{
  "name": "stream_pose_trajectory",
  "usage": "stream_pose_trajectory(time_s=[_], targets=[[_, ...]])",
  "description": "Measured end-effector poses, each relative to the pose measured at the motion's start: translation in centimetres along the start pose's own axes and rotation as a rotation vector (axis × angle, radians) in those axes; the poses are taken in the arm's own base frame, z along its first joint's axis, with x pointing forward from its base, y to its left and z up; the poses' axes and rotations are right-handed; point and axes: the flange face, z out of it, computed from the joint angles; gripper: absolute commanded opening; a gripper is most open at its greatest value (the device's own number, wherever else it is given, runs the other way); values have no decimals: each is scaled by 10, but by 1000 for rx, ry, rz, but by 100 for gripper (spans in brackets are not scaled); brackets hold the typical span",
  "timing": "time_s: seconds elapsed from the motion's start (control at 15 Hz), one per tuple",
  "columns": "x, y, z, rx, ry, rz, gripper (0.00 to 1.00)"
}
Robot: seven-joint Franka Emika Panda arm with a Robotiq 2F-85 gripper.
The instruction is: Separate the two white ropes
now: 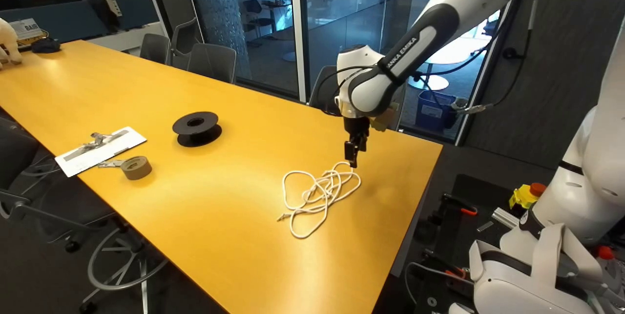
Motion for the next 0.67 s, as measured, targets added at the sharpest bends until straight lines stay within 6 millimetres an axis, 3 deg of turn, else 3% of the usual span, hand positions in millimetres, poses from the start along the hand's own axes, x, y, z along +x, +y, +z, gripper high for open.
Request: stream_pose_trajectory(time_s=[0.33, 0.67], targets=[[60, -8, 42, 77, 12, -107, 100], [100, -17, 61, 115, 35, -108, 100]])
